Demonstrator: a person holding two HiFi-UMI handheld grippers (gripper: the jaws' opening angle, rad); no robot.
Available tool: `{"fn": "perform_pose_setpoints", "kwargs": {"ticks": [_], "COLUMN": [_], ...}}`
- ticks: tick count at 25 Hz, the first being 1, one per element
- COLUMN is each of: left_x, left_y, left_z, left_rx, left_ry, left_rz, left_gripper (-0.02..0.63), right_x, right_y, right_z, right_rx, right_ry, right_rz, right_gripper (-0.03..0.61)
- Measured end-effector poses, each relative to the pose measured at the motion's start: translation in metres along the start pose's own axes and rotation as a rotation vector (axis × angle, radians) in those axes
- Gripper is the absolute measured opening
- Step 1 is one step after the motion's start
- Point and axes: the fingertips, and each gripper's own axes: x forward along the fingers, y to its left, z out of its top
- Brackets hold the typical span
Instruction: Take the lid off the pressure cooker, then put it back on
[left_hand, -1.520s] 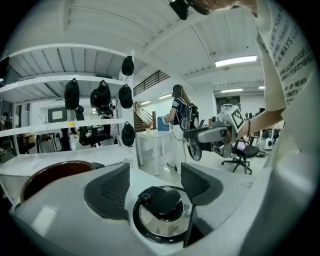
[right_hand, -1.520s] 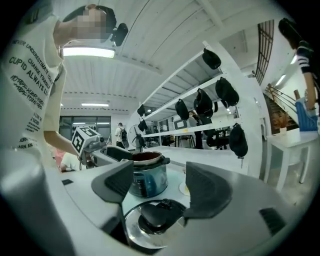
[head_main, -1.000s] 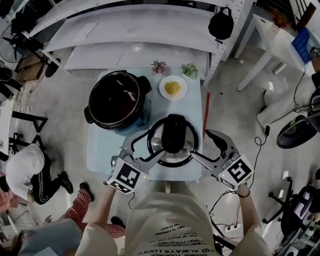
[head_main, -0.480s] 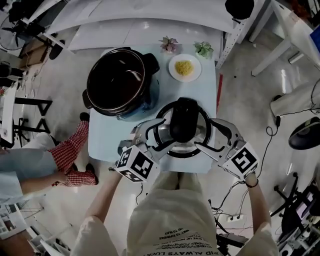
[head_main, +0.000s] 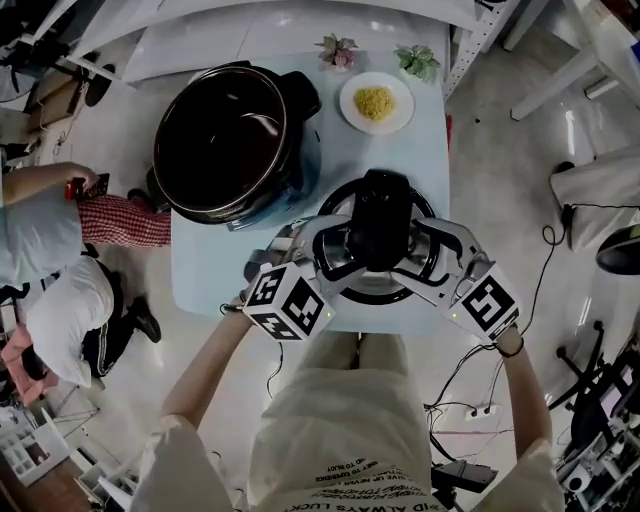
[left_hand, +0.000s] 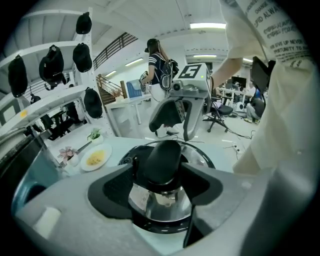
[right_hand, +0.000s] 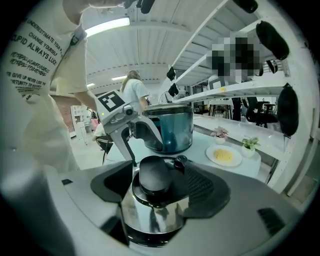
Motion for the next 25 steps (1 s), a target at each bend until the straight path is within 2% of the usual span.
{"fn": "perform_pose_setpoints", "kwargs": {"ticks": [13,20,22,25], "left_x": [0.025,0.032,0.033,0.035], "left_y": [-0.007,-0.01,-0.011,-0.012], "left_z": [-0.009,-0.009,-0.012,-0.012], "left_rx": [0.06,0.084,0.092,0.089], "left_ry": [-0.002,0.0,0.01,0.01], "left_rz": [-0.177,-0.222,-0.236,-0.255], "left_gripper": [0.304,0.304,0.301,0.293], "right_x": [0.032,0.04,0.043,0.044], "right_y": [0.007,0.005,0.007,0.008], "right_z": [-0.03,-0.034,-0.035,-0.036], "right_rx": [-0.089,-0.128,-0.155,-0.151], "right_ry": [0.119,0.159,0.173,0.173], "right_rz": [0.08,0.11,0.12,0.141], "right_gripper": [0.321,0.317,0.279,0.279]}}
